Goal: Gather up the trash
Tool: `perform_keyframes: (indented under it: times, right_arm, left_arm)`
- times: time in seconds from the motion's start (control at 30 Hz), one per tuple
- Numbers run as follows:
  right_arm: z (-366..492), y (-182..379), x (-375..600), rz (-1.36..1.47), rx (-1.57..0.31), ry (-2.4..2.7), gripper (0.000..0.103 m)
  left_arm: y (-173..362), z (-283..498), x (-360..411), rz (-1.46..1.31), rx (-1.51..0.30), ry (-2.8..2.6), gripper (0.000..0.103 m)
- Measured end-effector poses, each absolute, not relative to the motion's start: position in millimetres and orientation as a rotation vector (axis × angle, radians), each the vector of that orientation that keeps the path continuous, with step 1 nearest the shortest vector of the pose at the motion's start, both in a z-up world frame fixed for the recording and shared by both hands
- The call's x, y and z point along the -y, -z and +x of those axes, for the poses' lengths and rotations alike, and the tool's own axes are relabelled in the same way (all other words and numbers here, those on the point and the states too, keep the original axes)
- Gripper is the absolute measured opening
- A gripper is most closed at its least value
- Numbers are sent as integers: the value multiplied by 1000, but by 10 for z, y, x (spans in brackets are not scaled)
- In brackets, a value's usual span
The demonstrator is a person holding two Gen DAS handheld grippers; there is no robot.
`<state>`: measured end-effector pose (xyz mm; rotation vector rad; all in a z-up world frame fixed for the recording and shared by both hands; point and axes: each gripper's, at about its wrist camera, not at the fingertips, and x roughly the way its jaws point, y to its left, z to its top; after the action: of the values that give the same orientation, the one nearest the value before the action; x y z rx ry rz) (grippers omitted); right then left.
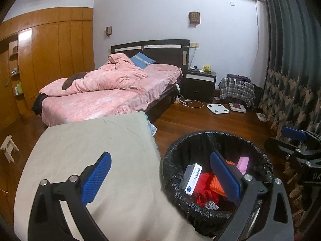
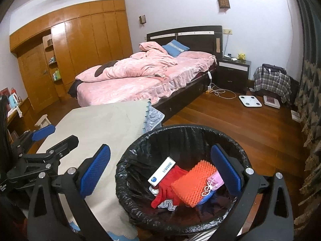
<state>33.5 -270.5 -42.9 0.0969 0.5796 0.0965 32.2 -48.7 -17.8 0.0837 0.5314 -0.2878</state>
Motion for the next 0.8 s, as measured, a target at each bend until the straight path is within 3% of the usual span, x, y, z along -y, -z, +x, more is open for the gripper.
perform_keyframes:
  times: [0.8]
  right_arm:
    - [241, 358, 2571, 82, -559, -112, 98]
  left_arm:
    - [58, 152, 386, 74, -506, 278, 97]
